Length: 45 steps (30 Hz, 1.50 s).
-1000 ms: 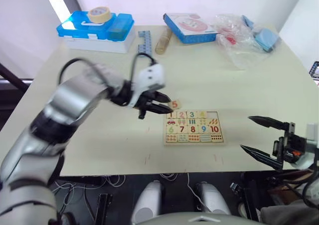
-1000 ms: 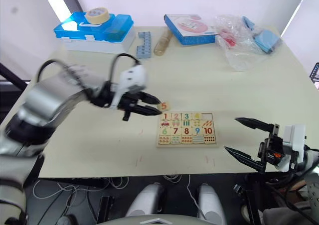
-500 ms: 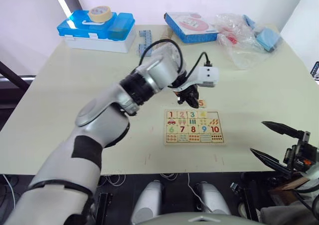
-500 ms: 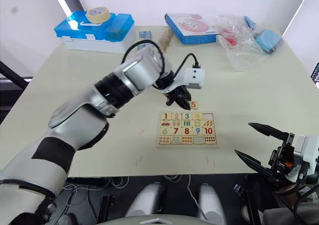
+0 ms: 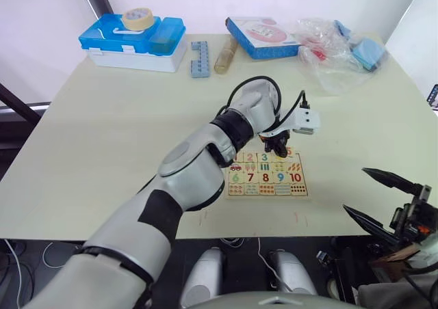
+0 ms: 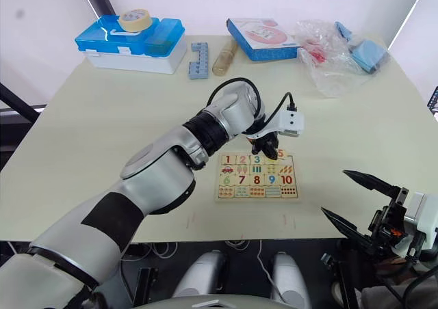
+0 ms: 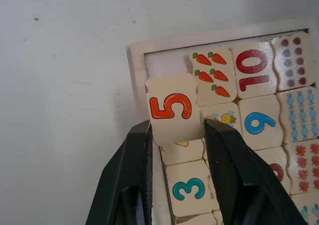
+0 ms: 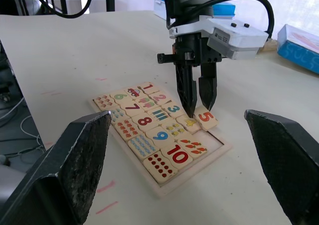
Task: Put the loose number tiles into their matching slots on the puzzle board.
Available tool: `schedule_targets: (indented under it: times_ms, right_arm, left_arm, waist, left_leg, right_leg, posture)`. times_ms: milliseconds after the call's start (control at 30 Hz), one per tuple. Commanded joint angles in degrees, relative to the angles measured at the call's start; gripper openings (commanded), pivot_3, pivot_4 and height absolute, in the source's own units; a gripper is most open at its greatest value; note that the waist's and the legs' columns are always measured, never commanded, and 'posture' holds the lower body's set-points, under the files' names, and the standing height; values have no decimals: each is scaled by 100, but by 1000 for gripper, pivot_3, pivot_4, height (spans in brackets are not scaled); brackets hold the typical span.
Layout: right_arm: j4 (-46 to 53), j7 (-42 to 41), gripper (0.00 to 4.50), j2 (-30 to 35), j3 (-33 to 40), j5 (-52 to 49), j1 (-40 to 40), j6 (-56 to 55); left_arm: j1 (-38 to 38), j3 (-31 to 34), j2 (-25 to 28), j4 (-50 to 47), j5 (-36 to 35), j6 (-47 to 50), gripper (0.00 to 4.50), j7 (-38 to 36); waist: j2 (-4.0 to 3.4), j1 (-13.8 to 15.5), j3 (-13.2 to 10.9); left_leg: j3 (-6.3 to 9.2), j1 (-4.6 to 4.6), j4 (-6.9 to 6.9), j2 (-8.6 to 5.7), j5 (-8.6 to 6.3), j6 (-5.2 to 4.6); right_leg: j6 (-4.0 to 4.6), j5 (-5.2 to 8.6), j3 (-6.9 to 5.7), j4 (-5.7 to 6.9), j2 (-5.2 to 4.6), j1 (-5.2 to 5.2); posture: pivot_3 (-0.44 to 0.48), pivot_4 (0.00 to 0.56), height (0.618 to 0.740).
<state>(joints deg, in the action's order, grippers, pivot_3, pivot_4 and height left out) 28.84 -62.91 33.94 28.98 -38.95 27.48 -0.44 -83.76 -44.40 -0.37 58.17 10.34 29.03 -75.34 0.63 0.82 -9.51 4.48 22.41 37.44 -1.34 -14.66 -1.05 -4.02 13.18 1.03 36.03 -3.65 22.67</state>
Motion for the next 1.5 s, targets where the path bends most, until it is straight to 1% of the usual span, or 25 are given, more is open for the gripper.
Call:
schedule_targets:
  times_ms: [33, 233, 467, 867, 1500]
  right_arm:
    - [228, 75, 4500, -36, 81, -3, 57, -139]
    - [276, 138, 4500, -76, 44, 44, 87, -159]
    - [374, 231, 4500, -180, -14, 114, 167, -213]
    - [479, 344, 4500, -267, -50, 153, 332, -291]
    - [578, 433, 4500, -315, -78, 155, 499, -351]
  left_arm:
    - [-237, 252, -186, 216, 194, -193, 1466, 102]
    - [-287, 481, -416, 510, 394, -347, 1466, 176]
    - [-198, 607, -539, 609, 600, -460, 1466, 239]
    - [-119, 665, -618, 767, 930, -690, 1466, 192]
    - [-52, 767, -685, 760, 1085, -680, 1466, 81]
  waist:
    - [0, 0, 0]
    - [-1, -1, 0]
    - [-2, -9, 1]
    - [-2, -10, 1]
    - [-2, -11, 2]
  left_leg:
    - [0, 1, 0, 0, 0, 0]
    - [0, 0, 1, -1, 0, 0]
    - [-2, 0, 1, -1, 0, 0]
    - [-5, 0, 2, -2, 0, 0]
    - [-6, 0, 5, -3, 0, 0]
  right_leg:
    - [0, 0, 0, 0, 0, 0]
    - [-1, 0, 0, 1, 0, 0]
    - [-1, -1, 2, 2, 0, 0]
    - [-2, -2, 5, 1, -2, 0]
    - [-3, -3, 6, 3, -2, -1]
  posture:
    - [0, 150, 740]
    - [0, 150, 740]
    - [0, 150, 740]
    - [0, 150, 740]
    - [0, 150, 740]
